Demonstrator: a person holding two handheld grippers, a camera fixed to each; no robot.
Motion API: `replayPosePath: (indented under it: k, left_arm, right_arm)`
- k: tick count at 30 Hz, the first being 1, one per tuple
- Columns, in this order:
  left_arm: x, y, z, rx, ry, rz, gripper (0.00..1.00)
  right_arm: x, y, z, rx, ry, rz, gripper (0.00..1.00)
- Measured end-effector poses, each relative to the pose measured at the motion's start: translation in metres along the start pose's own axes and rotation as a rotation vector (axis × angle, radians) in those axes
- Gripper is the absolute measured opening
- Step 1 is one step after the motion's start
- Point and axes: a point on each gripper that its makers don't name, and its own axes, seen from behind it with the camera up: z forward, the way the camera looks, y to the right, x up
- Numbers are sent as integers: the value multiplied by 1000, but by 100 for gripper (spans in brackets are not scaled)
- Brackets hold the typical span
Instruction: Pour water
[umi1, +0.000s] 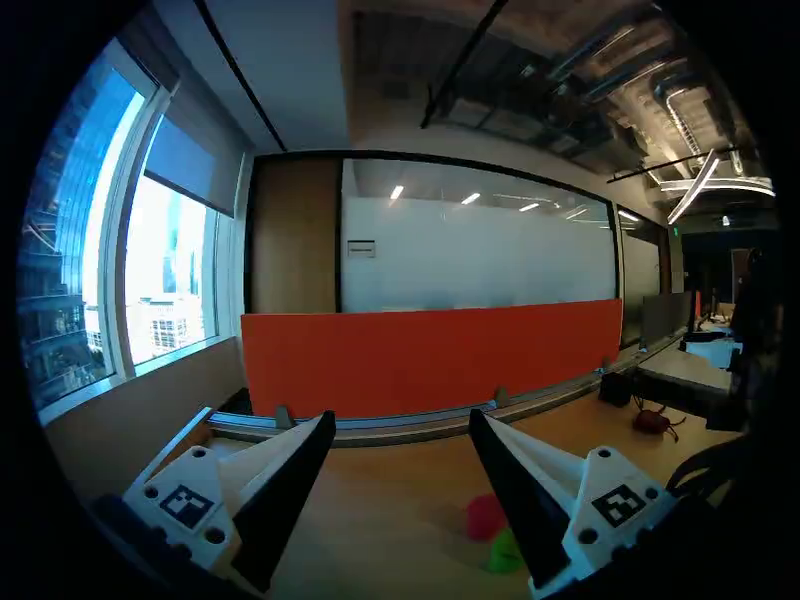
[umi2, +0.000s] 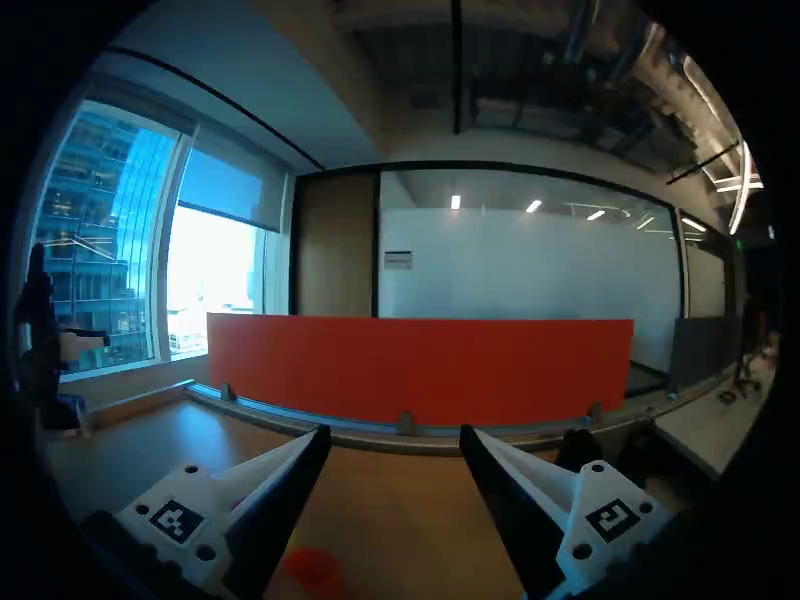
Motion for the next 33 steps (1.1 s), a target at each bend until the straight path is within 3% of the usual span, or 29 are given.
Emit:
replayPosePath:
  k: [8, 17, 21, 33]
  left_arm:
    - [4, 18, 2, -89, 11, 4, 99]
    - [11, 55, 5, -245, 19, 0, 99]
    - [7, 64, 8, -293, 15, -8, 99]
    - [-29, 81, 17, -379, -52, 34, 99]
  right_arm:
    - [3, -30, -3, 134, 2, -9, 100]
    - [17, -78, -15, 345, 21, -14, 100]
    - [16, -90, -16, 394, 15, -27, 100]
    - [-1, -112, -13, 495, -20, -49, 100]
